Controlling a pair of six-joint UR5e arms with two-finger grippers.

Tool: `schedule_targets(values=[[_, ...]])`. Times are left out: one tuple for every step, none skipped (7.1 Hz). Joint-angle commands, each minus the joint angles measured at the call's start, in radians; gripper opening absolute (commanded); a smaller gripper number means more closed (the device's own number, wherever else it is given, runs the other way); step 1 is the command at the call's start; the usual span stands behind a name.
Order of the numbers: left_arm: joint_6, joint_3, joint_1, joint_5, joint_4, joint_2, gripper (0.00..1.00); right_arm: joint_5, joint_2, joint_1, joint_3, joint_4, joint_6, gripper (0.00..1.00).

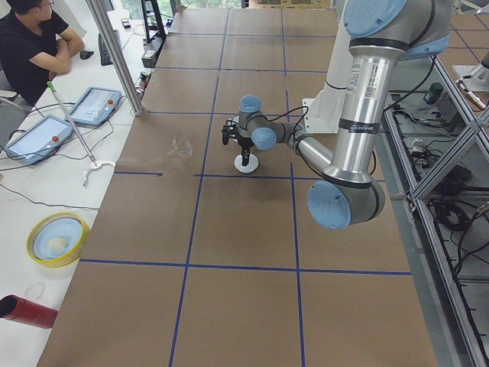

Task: Remove funnel from cup
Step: 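Close the left gripper on the white lid's knob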

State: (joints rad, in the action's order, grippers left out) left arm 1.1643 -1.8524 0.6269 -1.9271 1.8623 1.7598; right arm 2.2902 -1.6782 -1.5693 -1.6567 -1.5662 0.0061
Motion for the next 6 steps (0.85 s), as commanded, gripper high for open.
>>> schedule_targets(values=[[0.002, -0.02, -0.003, -0.003, -0.002, 0.0, 0.56, 0.0, 0.0, 0.0, 0.0, 0.0, 0.0, 1.0], [0.002, -0.03, -0.015, -0.003, -0.029, 0.001, 0.54, 0.0, 0.0, 0.0, 0.0, 0.0, 0.0, 1.0], [0.003, -0.036, -0.015, -0.003, -0.034, 0.001, 0.53, 0.0, 0.0, 0.0, 0.0, 0.0, 0.0, 1.0], [0.003, -0.033, -0.016, -0.003, -0.034, 0.001, 0.53, 0.0, 0.0, 0.0, 0.0, 0.0, 0.0, 1.0], [0.003, -0.033, -0.016, -0.001, -0.034, 0.001, 0.53, 0.0, 0.0, 0.0, 0.0, 0.0, 0.0, 1.0], [0.002, -0.025, -0.016, -0.001, -0.034, 0.003, 0.53, 0.0, 0.0, 0.0, 0.001, 0.0, 0.0, 1.0]])
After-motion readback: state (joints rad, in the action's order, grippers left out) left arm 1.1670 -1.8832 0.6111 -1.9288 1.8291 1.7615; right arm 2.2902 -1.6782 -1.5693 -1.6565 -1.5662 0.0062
